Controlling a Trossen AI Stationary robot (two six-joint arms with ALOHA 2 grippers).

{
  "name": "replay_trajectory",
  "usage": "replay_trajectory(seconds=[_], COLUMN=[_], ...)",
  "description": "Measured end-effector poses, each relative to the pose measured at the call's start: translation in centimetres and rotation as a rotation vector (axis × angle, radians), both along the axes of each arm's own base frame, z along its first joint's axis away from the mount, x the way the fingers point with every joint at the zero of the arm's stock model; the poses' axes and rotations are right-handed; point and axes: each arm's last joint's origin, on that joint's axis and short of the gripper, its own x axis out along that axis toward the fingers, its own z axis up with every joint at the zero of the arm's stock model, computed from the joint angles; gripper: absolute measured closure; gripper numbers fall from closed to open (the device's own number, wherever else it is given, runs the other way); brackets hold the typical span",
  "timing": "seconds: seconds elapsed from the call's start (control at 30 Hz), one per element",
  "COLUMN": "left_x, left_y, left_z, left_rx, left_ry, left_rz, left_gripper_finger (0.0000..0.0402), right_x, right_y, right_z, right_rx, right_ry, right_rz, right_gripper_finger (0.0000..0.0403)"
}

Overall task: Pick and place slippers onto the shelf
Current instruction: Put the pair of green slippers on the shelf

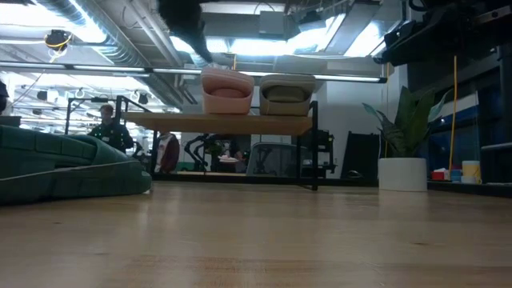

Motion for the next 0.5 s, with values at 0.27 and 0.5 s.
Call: replay_trajectory(seconds=[0.27,0.5], left_x=[-3.1,-5.6], left_y=[-4.4,-6.7], left_z=[-2.2,-3.8], left_rx=[-0.026,-0.053], left_ry=[-0.153,-0.222], left_rz=[-0.053,-0.114], left_gripper_finger=[0.0188,0.0188], right_x=[-0.7,-3.2], right_y=[0.1,-0.4], right_z=[1.4,2.8], right_rx=[-0.012,-0.013], right_ry=[-0.122,-0.215], right_rz=[0.073,0.047], right_gripper_finger=[0.0311,0.0311])
